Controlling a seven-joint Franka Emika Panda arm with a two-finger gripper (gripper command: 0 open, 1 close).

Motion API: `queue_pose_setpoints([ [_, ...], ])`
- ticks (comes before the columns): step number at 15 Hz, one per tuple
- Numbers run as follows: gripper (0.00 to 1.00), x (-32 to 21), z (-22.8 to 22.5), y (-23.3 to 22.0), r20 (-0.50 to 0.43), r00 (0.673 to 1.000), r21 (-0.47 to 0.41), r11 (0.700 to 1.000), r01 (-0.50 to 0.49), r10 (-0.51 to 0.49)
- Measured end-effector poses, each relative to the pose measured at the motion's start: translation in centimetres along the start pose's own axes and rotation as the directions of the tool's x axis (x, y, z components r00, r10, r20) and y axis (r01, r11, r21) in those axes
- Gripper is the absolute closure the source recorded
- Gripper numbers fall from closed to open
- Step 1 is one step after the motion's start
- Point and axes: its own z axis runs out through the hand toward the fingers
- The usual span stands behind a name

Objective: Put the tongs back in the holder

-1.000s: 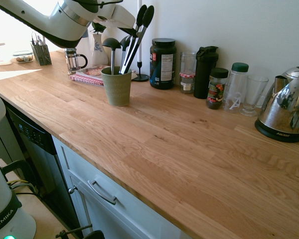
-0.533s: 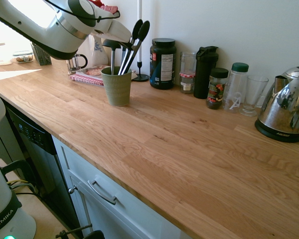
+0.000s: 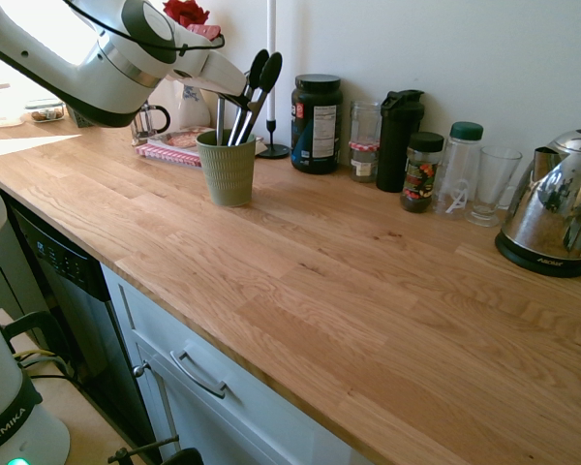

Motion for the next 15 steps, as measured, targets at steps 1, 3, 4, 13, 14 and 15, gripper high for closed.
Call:
queue_pose_setpoints([
  [1,0.00,-0.2,-0.1,0.2,0.003,1.000,-0.005,1.000,0.001,-0.001],
  [3,0.00,-0.3,-0.5,0.1,0.005,1.000,-0.003,1.000,-0.001,0.001],
  [4,0.00,-0.1,-0.9,-0.2,0.005,1.000,0.003,1.000,-0.005,0.005],
  [13,0.00,4.7,-6.4,0.7,0.276,0.956,-0.226,0.973,-0.039,0.103],
  [14,0.00,5.9,-7.0,2.1,0.351,0.929,-0.267,0.964,-0.018,0.114],
  [15,0.00,7.5,-7.7,4.1,0.417,0.902,-0.306,0.952,0.023,0.112],
])
